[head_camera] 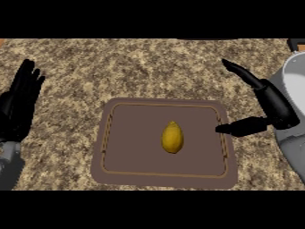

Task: Pick the lemon from the tray and place it in the pot

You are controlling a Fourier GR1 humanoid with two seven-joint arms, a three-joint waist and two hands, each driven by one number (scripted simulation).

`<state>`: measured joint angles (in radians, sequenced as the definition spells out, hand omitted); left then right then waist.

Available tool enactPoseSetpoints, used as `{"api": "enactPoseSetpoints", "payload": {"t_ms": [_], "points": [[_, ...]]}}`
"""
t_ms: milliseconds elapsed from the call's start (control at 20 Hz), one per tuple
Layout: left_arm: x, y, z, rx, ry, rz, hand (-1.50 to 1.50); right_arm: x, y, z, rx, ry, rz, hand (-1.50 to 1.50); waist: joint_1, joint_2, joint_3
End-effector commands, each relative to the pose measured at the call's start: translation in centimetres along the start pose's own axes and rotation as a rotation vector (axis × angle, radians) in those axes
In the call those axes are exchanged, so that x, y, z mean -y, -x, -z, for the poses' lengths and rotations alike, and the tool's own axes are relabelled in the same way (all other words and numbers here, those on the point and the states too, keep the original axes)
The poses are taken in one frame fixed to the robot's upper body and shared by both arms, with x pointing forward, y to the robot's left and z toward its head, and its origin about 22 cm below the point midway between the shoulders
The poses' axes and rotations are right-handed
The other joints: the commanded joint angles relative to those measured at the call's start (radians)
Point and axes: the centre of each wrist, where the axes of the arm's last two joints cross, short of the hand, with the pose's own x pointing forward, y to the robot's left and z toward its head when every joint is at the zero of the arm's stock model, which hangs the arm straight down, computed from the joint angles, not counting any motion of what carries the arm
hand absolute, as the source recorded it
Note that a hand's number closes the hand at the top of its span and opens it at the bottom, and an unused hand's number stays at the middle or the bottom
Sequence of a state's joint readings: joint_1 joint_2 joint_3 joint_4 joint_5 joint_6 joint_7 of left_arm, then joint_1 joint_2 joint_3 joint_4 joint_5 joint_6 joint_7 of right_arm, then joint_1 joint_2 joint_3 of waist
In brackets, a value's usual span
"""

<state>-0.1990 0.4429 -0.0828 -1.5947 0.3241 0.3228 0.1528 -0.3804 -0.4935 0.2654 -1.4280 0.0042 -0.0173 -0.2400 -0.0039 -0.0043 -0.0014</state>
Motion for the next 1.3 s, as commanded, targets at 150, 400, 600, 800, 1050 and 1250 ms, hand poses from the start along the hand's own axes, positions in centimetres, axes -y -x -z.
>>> {"api": "enactPoseSetpoints", "payload": {"t_ms": [150,400,600,800,1050,1250], "points": [[-0.1,-0.3,0.3,0.0,-0.012,0.003,0.0,-0.1,-5.2,2.6,-0.179,-0.359,-0.224,-1.5,0.005,-0.001,-0.002],[1.1,0.1,0.0,0.004,0.001,0.001,0.0,-2.9,-9.5,4.4,-0.261,-0.535,-0.376,-1.5,0.006,-0.002,-0.002],[1.4,-0.1,-0.5,0.015,0.025,-0.005,0.0,-5.8,-9.6,5.4,-0.334,-0.594,-0.366,-1.5,0.009,0.003,0.001],[1.1,-0.4,0.2,0.008,-0.004,-0.006,0.0,-10.2,-11.8,4.2,-0.341,-0.61,-0.336,-1.5,0.003,0.002,0.001],[-0.7,0.8,0.3,0.02,-0.001,-0.007,0.0,-10.0,-11.4,5.3,-0.355,-0.608,-0.326,-1.5,0.007,0.004,0.001],[0.7,-0.4,-0.6,0.006,0.005,0.005,0.0,-10.4,-8.6,4.2,-0.428,-0.639,-0.399,-1.5,0.008,0.003,0.002]]}}
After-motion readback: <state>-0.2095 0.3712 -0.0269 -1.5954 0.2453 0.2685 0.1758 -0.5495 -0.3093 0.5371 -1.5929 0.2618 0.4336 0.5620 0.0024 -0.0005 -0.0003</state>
